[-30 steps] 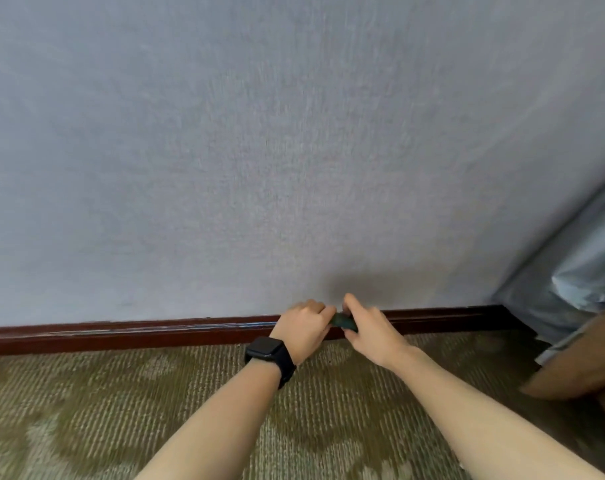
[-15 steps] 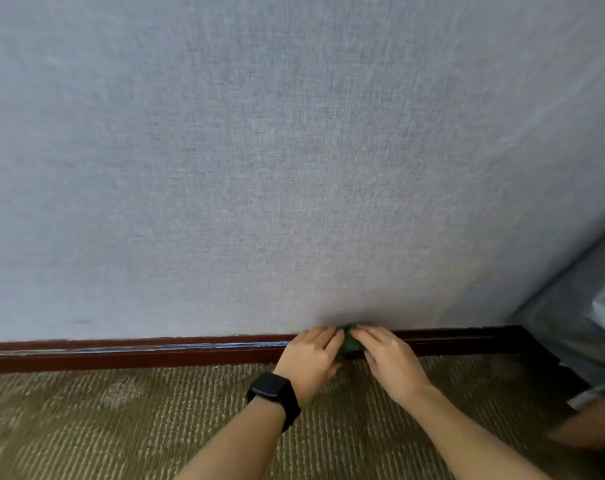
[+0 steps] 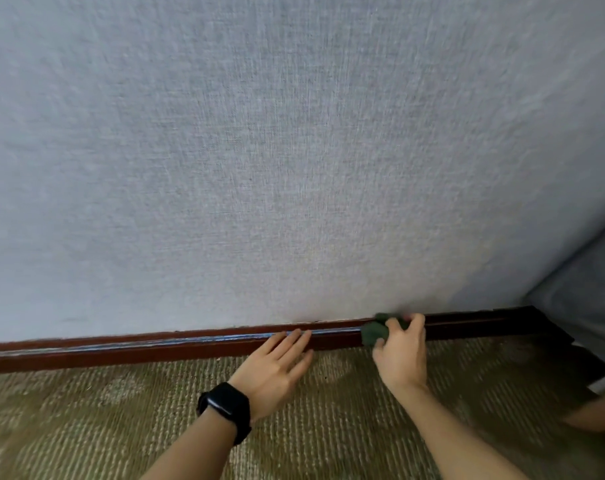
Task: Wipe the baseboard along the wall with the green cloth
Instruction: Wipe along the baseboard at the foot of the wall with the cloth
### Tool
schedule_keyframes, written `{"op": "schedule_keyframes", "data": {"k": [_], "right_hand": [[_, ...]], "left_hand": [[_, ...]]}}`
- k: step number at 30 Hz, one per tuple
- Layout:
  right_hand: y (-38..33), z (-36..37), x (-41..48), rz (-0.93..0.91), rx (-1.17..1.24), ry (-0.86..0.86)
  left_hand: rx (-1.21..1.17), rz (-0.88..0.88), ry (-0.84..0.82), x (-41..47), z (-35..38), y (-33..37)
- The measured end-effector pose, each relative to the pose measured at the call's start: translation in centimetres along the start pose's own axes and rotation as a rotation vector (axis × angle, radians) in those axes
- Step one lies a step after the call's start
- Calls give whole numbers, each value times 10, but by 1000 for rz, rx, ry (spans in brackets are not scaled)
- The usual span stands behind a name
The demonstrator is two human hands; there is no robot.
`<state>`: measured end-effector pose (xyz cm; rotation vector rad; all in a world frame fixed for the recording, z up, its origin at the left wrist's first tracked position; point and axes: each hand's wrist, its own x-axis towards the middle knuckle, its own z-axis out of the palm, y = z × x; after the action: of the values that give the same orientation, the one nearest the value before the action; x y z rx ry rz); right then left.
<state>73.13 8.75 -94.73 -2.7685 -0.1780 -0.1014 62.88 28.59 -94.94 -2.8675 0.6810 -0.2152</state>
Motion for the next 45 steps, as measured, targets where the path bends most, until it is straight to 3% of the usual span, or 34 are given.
{"op": "schedule_keyframes", "data": {"k": [3, 6, 10, 15, 18, 24, 29, 38, 45], "right_hand": [[-8, 13, -4, 24, 147, 0], [-6, 20, -9, -90, 165, -33], [-2, 21, -15, -315, 123, -122], [15, 5, -16, -423, 2, -151], [22, -4, -15, -397, -104, -82], [25, -6, -2, 13, -126, 52], [2, 13, -8, -113, -160, -32], [-35, 29, -20, -349, 11, -81], [-3, 18, -10, -330, -42, 9]], "left_hand": [[-47, 0, 33, 9, 2, 8], [-182, -127, 134, 32, 6, 20], [-257, -184, 244, 67, 10, 32], [-223, -223, 248, 78, 14, 34], [-181, -203, 369, 75, 21, 38], [-18, -79, 354, 45, 34, 20], [-13, 17, 222, 31, 37, 10], [-178, -55, 190, 34, 27, 16], [-167, -17, 312, 72, 33, 32]]}}
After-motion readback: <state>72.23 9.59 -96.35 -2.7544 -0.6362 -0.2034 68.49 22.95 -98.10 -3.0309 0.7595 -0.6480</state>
